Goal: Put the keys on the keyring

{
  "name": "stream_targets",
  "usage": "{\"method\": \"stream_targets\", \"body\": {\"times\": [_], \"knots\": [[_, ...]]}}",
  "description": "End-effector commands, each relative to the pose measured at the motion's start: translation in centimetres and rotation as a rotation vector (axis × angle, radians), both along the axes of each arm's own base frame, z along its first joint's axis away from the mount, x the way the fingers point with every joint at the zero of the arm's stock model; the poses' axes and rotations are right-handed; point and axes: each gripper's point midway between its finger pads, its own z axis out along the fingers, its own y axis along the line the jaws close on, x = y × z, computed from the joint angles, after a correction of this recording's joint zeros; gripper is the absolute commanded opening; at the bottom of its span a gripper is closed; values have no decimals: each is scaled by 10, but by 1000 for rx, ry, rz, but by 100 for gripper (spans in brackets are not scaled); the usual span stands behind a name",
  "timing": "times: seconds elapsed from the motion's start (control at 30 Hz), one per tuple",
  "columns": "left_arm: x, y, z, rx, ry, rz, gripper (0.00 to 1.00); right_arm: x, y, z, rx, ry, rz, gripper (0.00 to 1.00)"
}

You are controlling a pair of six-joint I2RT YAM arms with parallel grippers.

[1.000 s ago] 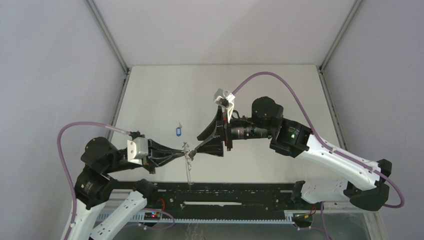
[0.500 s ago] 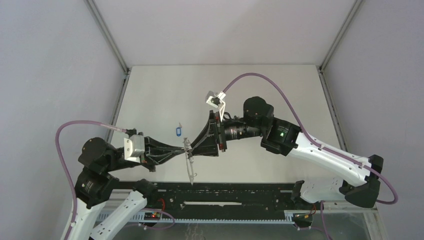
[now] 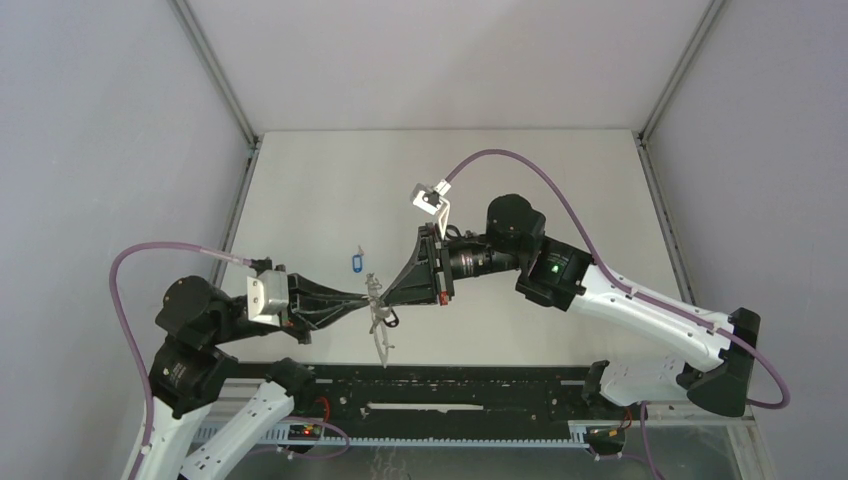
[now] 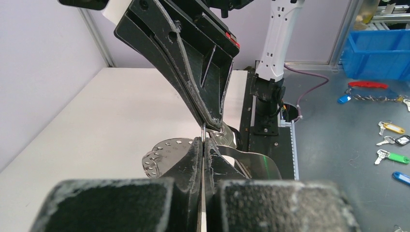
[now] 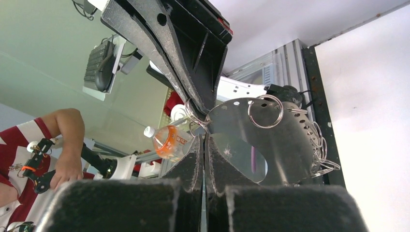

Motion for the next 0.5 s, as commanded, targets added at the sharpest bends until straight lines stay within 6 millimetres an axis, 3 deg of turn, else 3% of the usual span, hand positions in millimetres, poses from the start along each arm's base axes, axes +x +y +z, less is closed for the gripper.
{"method": "stream_targets", "body": {"times": [0.0, 0.23, 0.33, 0.47], "knots": [[1, 0, 5, -27, -21, 9, 0, -5, -8, 8, 23, -1, 14, 0], [-2, -1, 8, -40, -7, -5, 0, -1, -6, 1, 0, 12, 21, 0], [-3, 0, 9, -44, -8, -4, 0, 3, -11, -8, -49, 20, 6, 13], [-3, -1, 8, -47, 4, -9, 0, 9, -20, 15, -43, -100, -33, 40]]}}
